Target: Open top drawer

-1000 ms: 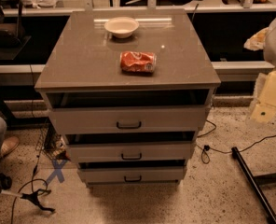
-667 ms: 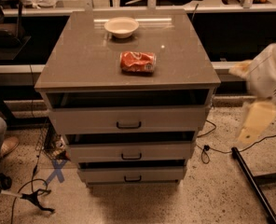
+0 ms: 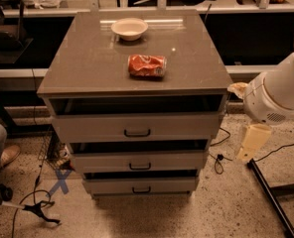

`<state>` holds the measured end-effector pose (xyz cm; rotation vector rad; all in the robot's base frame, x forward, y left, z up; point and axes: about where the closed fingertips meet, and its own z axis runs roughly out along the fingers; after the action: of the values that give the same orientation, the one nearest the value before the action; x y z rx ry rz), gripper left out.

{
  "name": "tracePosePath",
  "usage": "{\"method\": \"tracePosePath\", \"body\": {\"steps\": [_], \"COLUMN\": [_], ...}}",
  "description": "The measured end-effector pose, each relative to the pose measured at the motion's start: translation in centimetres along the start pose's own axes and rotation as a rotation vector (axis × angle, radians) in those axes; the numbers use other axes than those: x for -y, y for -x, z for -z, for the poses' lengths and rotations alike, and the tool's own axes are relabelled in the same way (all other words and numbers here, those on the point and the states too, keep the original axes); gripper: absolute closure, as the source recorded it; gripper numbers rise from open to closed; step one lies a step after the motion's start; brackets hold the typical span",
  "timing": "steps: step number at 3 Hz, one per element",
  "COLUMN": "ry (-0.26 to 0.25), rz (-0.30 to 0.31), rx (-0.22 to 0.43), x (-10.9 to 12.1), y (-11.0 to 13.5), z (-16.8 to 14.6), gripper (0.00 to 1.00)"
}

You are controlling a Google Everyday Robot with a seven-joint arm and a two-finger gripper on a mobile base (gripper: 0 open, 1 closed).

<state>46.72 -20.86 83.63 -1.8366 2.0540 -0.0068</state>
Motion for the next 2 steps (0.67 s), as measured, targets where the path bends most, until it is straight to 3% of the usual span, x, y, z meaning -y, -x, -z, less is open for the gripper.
{"method": "tracePosePath", "body": {"steps": [2], "ry": [0.052], "rz": [0.194], "rx": [-0.049], "x": [0.7], "y": [-2.1], "z": [-10.5], "gripper": [0.00]}}
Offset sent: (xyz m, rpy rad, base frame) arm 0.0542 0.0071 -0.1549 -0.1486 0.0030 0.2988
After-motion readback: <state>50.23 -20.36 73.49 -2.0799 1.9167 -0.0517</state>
